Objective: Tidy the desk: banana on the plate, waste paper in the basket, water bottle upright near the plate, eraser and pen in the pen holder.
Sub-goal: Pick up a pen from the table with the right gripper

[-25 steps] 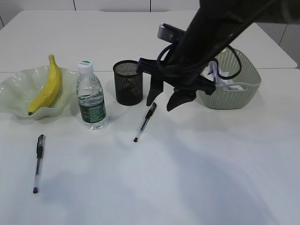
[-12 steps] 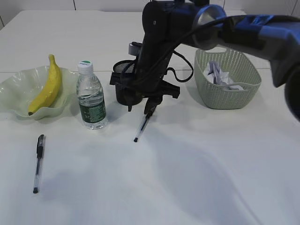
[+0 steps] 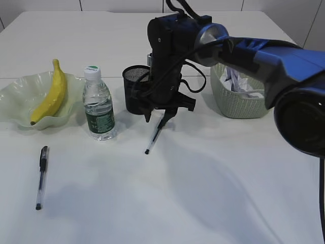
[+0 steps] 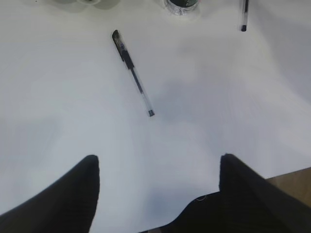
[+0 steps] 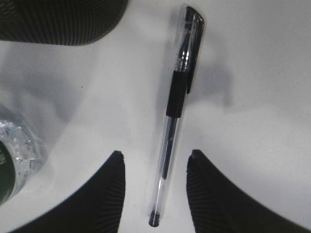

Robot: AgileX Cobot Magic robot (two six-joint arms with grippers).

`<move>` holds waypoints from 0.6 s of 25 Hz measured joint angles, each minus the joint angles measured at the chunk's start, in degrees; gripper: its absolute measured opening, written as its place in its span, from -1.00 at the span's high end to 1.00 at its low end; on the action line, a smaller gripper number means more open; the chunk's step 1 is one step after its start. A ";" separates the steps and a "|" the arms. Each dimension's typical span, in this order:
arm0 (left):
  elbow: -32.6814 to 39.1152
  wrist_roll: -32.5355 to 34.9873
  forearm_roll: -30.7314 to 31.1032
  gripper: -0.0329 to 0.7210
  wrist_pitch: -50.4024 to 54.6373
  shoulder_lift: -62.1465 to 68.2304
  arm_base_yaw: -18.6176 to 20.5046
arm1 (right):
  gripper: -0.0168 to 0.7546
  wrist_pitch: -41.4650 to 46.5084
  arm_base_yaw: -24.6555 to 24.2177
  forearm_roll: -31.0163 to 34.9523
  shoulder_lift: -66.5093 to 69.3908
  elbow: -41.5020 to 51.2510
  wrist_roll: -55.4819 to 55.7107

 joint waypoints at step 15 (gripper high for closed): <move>0.00 0.00 0.00 -0.55 -0.58 0.00 0.00 | 0.15 0.11 0.00 -0.75 3.10 -0.15 2.20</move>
